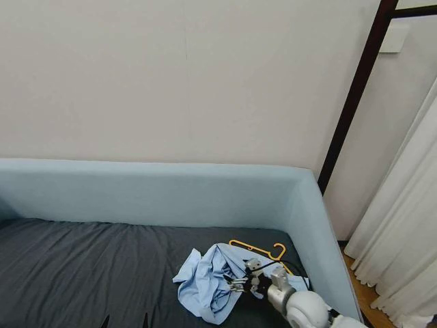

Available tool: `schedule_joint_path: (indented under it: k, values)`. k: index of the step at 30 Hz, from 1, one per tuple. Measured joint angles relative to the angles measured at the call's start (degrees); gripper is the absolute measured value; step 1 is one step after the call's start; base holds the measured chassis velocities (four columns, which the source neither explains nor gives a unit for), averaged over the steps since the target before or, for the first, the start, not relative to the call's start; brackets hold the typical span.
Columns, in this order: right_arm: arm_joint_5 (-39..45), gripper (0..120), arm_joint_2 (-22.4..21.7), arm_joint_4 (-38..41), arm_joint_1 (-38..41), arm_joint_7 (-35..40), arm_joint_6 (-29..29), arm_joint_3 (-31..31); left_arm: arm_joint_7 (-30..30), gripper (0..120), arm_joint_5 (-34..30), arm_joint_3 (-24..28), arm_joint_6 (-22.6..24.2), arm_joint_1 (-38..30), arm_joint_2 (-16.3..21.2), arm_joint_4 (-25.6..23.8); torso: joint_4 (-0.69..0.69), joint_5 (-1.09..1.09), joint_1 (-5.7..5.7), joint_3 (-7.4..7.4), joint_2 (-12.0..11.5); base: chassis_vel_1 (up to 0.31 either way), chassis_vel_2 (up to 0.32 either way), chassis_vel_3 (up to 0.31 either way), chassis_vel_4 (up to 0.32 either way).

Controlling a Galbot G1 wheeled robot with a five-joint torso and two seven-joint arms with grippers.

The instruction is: Pick up the clothes from the sofa and hang them on the clothes hanger.

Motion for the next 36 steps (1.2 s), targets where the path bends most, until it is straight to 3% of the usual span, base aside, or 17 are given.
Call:
schedule_joint_path:
  k: [11, 15, 18, 20, 23, 25, 31, 36]
  values:
    - [0.01, 97, 6.62, -12.13, 1.45, -2.11, 1.05, -0.23, -0.2, 98, 0.0, -0.34, -0.19, 0.95, -0.81, -0.23, -0.01, 0.0, 0.0, 0.0, 0.01, 0.0, 0.0, 0.0, 0.0]
    - [-1.98, 81, 8.49, -14.81, -0.74, -4.26, 1.09, 1.45, -0.4, 98, 0.02, -0.59, -0.41, 1.34, -1.27, -0.39, -0.01, 0.0, 0.0, -0.01, 0.01, 0.0, 0.0, 0.0, 0.0]
    - [-2.25, 77, 8.8, -15.23, -1.26, -4.32, 1.2, 1.75, -0.45, 98, 0.03, -0.61, -0.56, 1.4, -1.54, -0.39, -0.02, 0.01, 0.0, 0.0, 0.01, 0.0, 0.0, 0.0, 0.0]
    - [-2.29, 65, 9.09, -15.59, -1.61, -4.32, 1.31, 2.2, -0.47, 98, 0.02, -0.6, -0.7, 1.49, -1.83, -0.39, -0.01, 0.0, -0.01, -0.01, 0.01, 0.0, 0.0, 0.0, 0.0]
    - [-2.29, 59, 9.21, -15.79, -1.75, -4.32, 1.38, 2.46, -0.47, 98, 0.03, -0.6, -0.75, 1.53, -1.94, -0.39, -0.01, 0.0, -0.01, -0.01, 0.01, 0.0, 0.0, 0.0, 0.0]
    - [-2.27, 45, 9.39, -16.19, -1.89, -4.32, 1.53, 3.05, -0.49, 98, 0.08, -0.58, -0.83, 1.61, -2.16, -0.39, -0.01, 0.01, -0.01, -0.01, 0.01, 0.0, 0.0, 0.0, 0.0]
    - [-1.38, 27, 9.39, -16.64, -1.9, -4.49, 1.68, 4.15, -0.67, 98, 0.45, -0.33, -1.0, 1.68, -2.92, -0.38, -0.01, 0.01, -0.01, -0.01, 0.01, 0.0, 0.0, 0.0, 0.0]
    - [-1.67, 6, 8.81, -17.08, -3.53, -4.94, 6.38, 3.55, -1.15, 98, -0.7, -1.37, -0.74, 0.66, -3.83, -1.05, -0.02, 0.01, -0.01, -0.01, 0.01, 0.0, 0.0, 0.0, 0.0]
